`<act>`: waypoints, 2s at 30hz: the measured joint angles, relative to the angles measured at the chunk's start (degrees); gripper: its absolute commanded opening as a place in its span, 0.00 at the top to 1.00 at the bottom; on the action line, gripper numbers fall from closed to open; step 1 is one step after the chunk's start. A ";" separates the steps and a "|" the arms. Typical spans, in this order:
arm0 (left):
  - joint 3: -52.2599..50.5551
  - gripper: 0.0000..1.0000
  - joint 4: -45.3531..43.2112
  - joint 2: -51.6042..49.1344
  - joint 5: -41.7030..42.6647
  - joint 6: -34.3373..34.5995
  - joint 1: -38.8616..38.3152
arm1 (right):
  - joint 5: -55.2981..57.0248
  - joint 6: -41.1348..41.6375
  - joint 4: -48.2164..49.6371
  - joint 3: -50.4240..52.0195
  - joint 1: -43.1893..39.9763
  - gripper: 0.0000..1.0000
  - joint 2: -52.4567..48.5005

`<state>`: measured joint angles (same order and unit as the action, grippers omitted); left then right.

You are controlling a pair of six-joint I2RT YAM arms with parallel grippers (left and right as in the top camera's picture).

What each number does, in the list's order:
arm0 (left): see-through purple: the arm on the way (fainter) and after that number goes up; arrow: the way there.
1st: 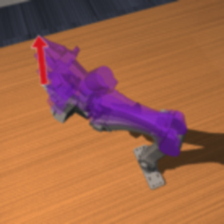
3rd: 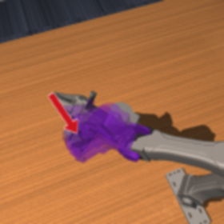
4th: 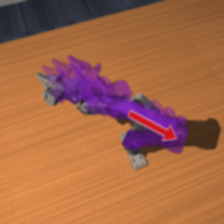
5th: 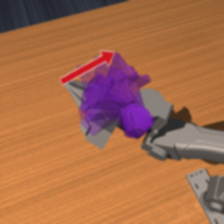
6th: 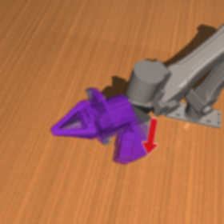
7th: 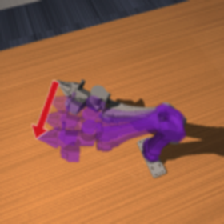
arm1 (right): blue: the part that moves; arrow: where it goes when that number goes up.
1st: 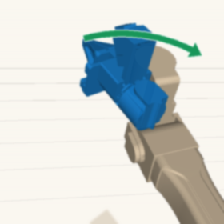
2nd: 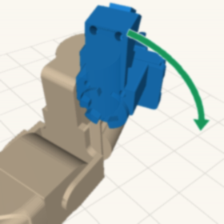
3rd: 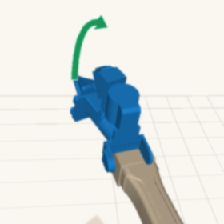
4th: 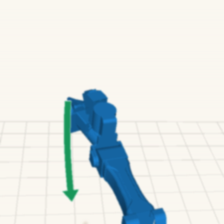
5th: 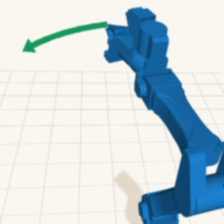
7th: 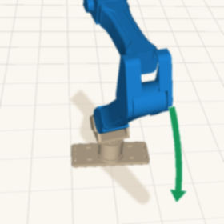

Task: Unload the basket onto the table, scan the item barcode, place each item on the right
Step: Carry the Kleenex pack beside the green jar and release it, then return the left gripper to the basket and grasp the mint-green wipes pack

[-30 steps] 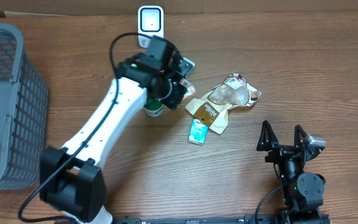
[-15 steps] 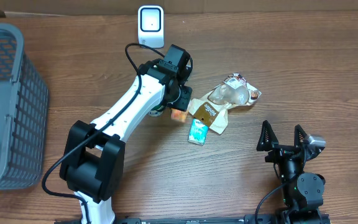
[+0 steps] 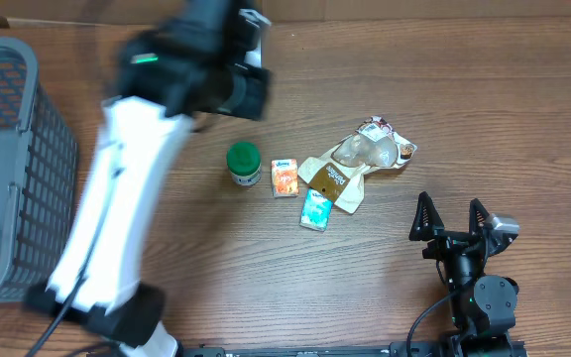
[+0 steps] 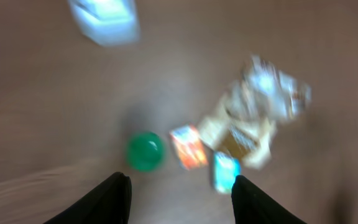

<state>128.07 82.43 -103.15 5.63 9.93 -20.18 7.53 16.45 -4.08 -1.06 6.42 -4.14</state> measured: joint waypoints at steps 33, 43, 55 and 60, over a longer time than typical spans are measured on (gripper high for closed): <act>-46.10 0.17 -29.33 11.78 -13.16 -10.27 67.98 | 0.02 -0.02 0.00 0.00 -0.02 0.00 0.00; -49.57 0.25 -37.53 -4.07 -18.95 -14.47 70.16 | 0.00 -0.02 -0.02 0.00 0.00 0.00 0.00; -49.37 0.81 -43.12 -10.19 -23.54 -15.67 70.97 | 0.02 0.00 -0.04 0.00 -0.02 0.00 0.00; -48.94 0.96 -43.91 -10.29 -24.55 -16.37 71.19 | 0.02 0.00 0.00 0.00 0.00 0.00 0.00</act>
<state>79.13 38.52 -113.45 -18.92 -6.44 51.00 7.55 16.45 -4.08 -1.06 6.42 -4.14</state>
